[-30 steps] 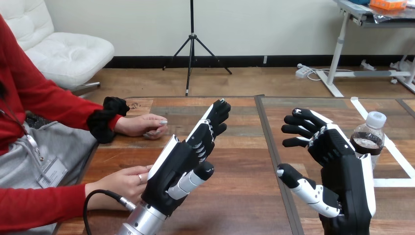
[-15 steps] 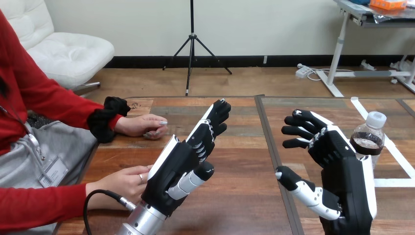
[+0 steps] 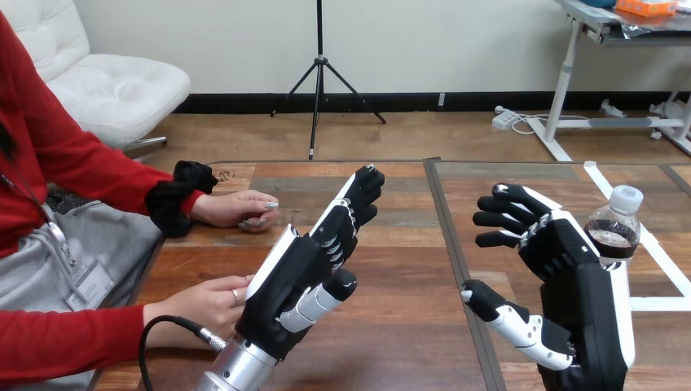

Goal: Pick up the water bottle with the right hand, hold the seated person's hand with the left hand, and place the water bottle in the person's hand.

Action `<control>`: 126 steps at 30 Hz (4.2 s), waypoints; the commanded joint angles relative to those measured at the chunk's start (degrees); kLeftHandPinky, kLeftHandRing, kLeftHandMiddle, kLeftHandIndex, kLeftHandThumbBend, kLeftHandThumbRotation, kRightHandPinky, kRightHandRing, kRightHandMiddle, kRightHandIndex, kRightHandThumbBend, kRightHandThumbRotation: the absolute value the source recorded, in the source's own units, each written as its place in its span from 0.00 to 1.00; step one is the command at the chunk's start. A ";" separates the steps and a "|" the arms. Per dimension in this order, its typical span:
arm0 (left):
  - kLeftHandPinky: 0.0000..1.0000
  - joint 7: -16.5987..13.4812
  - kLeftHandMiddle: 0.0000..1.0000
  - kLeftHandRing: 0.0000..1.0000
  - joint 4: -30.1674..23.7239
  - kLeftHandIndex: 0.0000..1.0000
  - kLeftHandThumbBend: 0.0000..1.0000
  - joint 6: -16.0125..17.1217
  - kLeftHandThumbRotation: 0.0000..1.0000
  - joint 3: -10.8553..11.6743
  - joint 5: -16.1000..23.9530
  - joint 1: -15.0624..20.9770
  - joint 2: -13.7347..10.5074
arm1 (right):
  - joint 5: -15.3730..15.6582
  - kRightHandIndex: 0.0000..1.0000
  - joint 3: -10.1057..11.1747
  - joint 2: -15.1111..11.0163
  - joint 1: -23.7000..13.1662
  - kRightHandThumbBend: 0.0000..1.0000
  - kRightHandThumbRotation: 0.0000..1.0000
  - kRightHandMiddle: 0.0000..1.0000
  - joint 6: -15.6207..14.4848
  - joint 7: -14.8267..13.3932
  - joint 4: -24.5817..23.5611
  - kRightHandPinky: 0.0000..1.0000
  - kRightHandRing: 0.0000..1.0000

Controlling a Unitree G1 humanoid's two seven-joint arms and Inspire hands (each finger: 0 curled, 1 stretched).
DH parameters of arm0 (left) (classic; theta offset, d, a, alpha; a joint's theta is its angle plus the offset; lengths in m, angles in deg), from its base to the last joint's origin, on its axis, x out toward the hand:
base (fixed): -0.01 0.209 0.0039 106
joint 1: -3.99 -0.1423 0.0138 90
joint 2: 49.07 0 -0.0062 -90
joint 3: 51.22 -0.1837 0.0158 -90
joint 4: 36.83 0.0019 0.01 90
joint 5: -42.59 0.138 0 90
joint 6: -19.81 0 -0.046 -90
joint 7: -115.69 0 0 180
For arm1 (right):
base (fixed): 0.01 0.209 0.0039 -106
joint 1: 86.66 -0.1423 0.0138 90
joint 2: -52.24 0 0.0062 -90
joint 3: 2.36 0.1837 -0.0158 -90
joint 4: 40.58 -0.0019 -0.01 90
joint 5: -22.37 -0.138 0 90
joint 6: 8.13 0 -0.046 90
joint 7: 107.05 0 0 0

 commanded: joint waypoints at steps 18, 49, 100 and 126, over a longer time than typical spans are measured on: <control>0.97 -0.62 1.00 1.00 -1.93 1.00 1.00 1.05 0.85 0.27 0.09 1.27 -0.17 | 1.26 0.73 1.49 -0.20 -0.15 1.00 0.43 0.69 1.64 -1.04 -5.15 0.57 0.66; 0.98 0.37 1.00 1.00 -1.61 1.00 1.00 0.93 0.86 0.52 -0.29 1.75 -0.72 | 6.94 0.75 11.11 0.91 1.13 1.00 0.49 0.71 10.06 -9.27 -4.68 0.57 0.68; 0.98 0.25 1.00 1.00 -1.36 1.00 1.00 0.80 0.86 0.77 -0.14 2.12 -0.67 | 8.56 0.91 19.08 -4.63 -2.59 1.00 0.55 0.91 1.41 -16.27 3.78 0.79 0.90; 0.98 0.40 1.00 1.00 -1.98 1.00 1.00 0.85 0.85 0.85 -0.76 1.83 -0.74 | -1.06 0.96 18.43 -12.96 -14.01 1.00 0.53 0.96 -3.47 -9.36 25.29 0.89 0.98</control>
